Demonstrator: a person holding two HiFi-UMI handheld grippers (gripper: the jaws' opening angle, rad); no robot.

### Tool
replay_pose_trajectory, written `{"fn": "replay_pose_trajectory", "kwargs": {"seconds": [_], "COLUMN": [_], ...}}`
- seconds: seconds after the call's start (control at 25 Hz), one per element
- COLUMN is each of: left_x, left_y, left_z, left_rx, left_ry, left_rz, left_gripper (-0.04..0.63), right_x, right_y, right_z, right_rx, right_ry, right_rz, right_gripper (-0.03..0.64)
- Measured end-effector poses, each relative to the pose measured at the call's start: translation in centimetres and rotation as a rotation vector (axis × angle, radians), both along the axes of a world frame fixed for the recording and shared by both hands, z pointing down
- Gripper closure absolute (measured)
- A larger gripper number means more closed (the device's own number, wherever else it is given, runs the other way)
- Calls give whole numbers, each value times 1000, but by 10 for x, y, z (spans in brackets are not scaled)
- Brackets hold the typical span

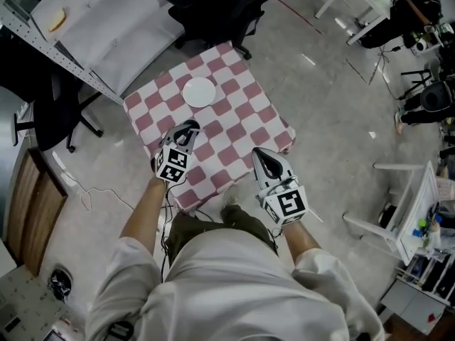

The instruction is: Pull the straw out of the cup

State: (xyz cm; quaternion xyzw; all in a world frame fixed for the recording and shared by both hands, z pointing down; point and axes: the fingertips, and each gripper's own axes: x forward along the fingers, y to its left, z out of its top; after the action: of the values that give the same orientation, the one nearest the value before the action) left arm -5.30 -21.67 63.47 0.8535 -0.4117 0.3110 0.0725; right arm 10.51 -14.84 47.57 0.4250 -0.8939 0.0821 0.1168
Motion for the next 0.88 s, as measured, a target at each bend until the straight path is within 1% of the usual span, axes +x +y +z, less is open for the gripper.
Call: {"fn": "replay_pose_trajectory", "kwargs": {"seconds": [0.4,0.88], "left_x": [-2,-11], "left_y": [18,52], "left_z": [-60,-142], "left_rx": [78,176], "left_ry": [57,146], "left_rz": [-11,-26], "left_gripper": [560,560], "right_x": [-11,-20], "right_y": [7,19], "right_z": [-16,-37], "right_rx": [34,75], "right_ry": [-15,-19], "right_rz": [-22,-38], "right_gripper": [614,613]}}
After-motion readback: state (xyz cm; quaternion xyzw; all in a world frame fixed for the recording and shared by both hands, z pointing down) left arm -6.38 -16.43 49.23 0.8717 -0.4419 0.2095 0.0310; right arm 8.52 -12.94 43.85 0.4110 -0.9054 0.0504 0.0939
